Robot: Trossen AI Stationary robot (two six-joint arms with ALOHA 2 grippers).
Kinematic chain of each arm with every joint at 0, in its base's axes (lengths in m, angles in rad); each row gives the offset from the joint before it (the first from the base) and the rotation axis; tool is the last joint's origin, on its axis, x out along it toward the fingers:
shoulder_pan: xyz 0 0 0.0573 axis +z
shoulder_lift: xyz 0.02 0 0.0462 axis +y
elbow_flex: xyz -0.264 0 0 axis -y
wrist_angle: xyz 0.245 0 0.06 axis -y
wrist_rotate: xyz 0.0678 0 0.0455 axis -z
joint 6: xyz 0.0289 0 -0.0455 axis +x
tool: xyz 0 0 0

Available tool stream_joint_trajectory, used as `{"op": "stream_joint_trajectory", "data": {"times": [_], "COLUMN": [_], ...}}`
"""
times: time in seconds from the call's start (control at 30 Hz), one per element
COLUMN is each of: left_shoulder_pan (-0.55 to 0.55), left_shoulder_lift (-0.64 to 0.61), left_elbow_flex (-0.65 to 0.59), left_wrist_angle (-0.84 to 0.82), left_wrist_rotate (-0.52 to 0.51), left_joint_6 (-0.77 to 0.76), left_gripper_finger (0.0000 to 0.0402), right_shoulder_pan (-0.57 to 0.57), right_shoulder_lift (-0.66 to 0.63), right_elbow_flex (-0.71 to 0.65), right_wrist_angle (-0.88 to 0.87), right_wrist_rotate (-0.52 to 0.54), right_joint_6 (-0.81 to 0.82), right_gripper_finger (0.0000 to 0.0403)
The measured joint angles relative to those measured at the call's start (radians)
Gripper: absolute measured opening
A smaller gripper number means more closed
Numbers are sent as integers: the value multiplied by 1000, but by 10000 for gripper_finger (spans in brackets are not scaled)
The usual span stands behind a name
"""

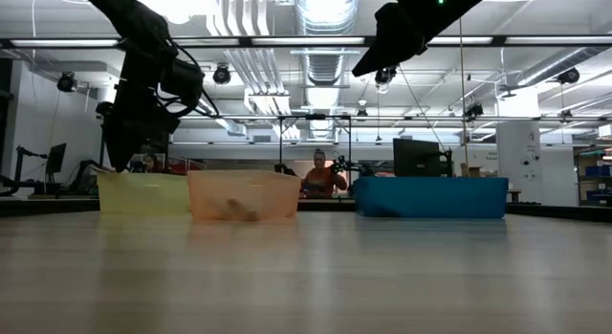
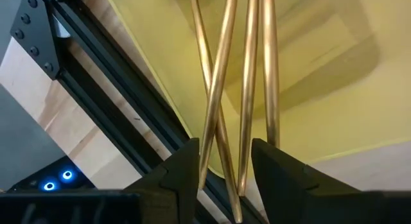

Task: Sort silverware by color (type)
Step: Put the gold spoon into the yellow bin

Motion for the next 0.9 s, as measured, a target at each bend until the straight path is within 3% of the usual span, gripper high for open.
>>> {"op": "stream_joint_trajectory", "data": {"times": [0.6, 0.9], "left_shoulder_pan": [-13, -2], "left_shoulder_lift": [-53, -65], "left_elbow_flex": [16, 14], "left_wrist_angle": [10, 19], "left_wrist_rotate": [34, -4], "left_joint_6": [-21, -2], "left_gripper_finger": [123, 123], "right_shoulder_pan": [0, 0], "right_shoulder_lift": [0, 0], "right_elbow_flex": [0, 0], "right_wrist_angle": [4, 4], "right_wrist_rotate": [-1, -1], "right_joint_6": [-16, -19], "right_gripper_finger": [68, 68]}}
